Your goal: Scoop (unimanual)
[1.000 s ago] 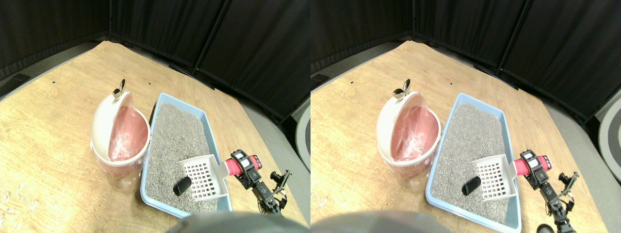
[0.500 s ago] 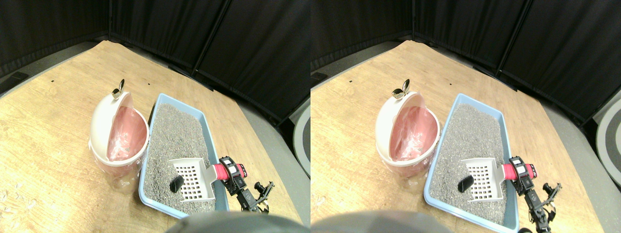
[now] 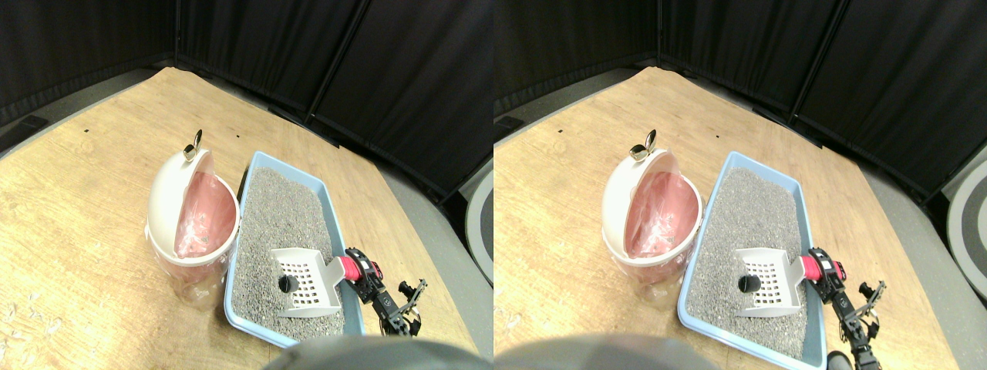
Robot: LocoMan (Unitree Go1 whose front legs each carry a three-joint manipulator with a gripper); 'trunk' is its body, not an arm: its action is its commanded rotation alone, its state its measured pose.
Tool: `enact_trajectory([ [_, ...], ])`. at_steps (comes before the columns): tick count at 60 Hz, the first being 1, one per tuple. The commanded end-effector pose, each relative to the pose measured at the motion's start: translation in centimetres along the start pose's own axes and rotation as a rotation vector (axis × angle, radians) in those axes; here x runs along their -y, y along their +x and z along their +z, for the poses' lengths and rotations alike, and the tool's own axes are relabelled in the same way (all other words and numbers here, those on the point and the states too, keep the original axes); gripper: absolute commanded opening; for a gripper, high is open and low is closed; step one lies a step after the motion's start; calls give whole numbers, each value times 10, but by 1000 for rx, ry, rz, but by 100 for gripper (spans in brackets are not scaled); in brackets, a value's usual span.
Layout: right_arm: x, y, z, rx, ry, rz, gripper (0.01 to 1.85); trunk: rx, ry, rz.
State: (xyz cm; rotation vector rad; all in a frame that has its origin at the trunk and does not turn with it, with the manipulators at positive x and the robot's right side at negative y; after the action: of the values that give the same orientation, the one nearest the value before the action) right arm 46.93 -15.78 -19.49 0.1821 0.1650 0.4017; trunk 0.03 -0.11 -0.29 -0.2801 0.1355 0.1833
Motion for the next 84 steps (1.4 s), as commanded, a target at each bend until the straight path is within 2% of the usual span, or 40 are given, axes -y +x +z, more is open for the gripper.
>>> enact_trajectory([
  [1, -2, 3, 19, 198, 117, 2, 6, 25, 7, -7],
  [7, 4, 6, 34, 251, 159, -35, 6, 34, 14, -17],
  [17, 12, 11, 50, 324, 172, -42, 6, 46, 25, -26],
  [24, 15, 14, 54, 367, 221, -34, 6, 51, 31, -29],
  [30, 17, 17, 53, 423, 327, -20, 6, 61, 36, -31],
  [32, 17, 17, 54, 439, 404, -48, 6, 64, 37, -31],
  [34, 18, 19, 54, 454, 412, -57, 6, 68, 40, -34],
  [41, 17, 24, 62, 465, 472, -50, 6, 76, 43, -39],
  [50, 16, 30, 80, 478, 516, -33, 6, 78, 45, -41],
  [61, 17, 31, 101, 441, 439, -49, 6, 83, 40, -37],
  [76, 14, 32, 102, 426, 475, -47, 6, 86, 33, -27],
  [84, 10, 33, 103, 398, 401, -39, 6, 89, 30, -22],
])
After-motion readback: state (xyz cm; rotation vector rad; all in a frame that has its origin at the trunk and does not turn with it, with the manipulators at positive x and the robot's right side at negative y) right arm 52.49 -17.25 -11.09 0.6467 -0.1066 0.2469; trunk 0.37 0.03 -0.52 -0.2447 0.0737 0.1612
